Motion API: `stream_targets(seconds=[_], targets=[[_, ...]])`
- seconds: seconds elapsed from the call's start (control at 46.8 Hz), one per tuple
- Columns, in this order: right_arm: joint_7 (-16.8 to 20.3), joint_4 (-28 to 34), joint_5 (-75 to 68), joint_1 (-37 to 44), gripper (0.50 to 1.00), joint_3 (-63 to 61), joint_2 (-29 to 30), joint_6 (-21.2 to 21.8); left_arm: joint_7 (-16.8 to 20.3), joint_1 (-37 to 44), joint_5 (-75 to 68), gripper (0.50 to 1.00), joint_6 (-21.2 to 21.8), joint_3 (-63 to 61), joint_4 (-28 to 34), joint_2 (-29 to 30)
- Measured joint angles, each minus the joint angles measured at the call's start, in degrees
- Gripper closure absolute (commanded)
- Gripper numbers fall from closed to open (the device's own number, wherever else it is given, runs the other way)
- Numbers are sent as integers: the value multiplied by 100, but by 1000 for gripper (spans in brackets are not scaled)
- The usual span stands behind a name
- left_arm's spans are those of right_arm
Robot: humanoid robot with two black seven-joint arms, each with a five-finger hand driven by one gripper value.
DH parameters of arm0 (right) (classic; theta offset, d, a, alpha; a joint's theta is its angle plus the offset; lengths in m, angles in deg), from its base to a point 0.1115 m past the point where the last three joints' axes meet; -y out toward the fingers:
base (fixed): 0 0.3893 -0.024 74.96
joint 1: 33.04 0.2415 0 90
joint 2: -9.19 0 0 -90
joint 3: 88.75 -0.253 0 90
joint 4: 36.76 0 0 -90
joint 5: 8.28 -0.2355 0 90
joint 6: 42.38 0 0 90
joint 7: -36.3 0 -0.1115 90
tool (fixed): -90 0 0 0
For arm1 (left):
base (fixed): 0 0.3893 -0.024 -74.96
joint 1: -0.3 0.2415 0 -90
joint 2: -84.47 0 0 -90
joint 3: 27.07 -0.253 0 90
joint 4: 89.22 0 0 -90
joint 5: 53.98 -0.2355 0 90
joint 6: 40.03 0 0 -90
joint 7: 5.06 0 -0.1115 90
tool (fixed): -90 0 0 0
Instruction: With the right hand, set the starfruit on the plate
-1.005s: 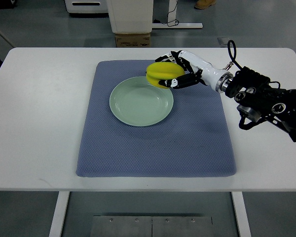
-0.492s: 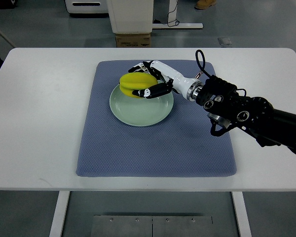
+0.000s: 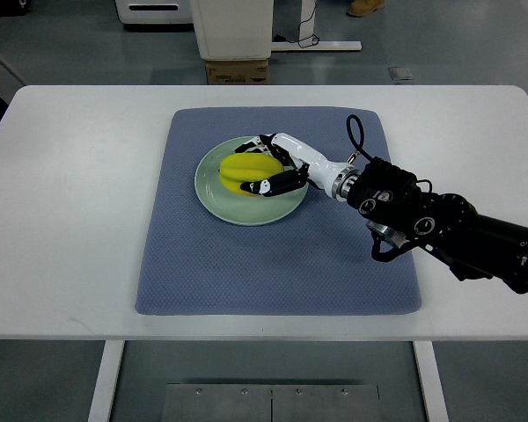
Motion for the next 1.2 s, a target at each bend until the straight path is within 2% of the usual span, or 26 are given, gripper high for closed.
stream_targets(seconds=[0.15,0.299,0.471,0.791,1.198], targets=[[1,-5,-7,-61,718,-29,0,-17,0,0,0,500,0,0,0,0],[-3,-13,-6,-70,662,-31,0,-25,0,0,0,500,0,0,0,0],[-8,-49,-5,-69,515,-31,0,-36,0,0,0,500,0,0,0,0],[-3,-7,-61,-7,500,-476,-47,-3,0,0,0,500,2,0,0,0],[-12,-5,-65,-68,500,-2073,-236,-57,0,0,0,500,2,1,0,0]])
